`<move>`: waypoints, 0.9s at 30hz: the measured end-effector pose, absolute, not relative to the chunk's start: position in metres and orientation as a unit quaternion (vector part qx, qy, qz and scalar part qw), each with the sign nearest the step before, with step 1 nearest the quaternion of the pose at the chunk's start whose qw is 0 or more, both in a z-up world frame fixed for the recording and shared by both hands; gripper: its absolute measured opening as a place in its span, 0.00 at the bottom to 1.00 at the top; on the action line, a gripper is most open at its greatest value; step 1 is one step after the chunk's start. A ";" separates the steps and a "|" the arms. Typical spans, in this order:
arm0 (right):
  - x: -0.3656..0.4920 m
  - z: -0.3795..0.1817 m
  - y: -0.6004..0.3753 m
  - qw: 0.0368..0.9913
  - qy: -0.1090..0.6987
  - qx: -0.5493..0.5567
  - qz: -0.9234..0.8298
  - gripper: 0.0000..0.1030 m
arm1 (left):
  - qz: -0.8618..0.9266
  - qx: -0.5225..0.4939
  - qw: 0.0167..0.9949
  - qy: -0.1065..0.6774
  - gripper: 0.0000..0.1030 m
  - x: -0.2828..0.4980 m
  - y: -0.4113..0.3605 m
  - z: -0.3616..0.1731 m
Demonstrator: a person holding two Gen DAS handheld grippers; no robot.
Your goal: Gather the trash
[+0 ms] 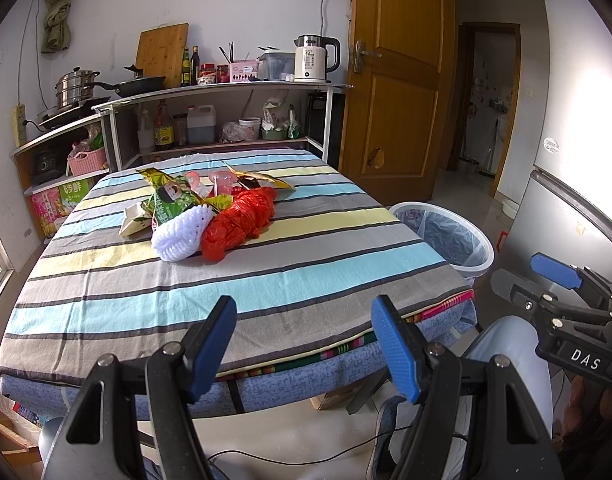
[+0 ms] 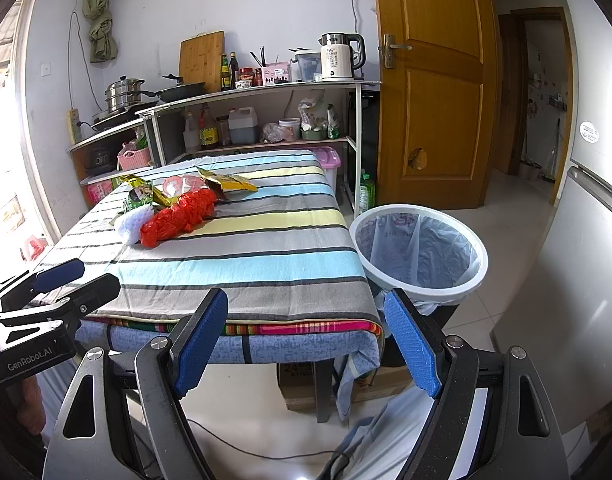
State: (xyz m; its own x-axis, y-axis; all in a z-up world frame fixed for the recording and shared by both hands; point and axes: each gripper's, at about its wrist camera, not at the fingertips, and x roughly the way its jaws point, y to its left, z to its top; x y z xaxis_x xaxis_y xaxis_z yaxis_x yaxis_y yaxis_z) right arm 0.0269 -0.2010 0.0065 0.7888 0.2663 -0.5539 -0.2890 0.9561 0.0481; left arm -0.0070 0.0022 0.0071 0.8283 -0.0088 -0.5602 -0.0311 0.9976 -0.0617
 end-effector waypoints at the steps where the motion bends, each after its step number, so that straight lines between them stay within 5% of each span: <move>1: 0.027 0.007 -0.201 0.946 0.290 -0.020 0.147 0.78 | 0.006 -0.034 0.956 0.293 0.70 -0.007 0.002 0.007; 27: 0.088 0.005 -0.153 0.929 0.300 -0.038 0.212 0.78 | 0.069 -0.046 0.949 0.305 0.70 0.056 0.081 0.000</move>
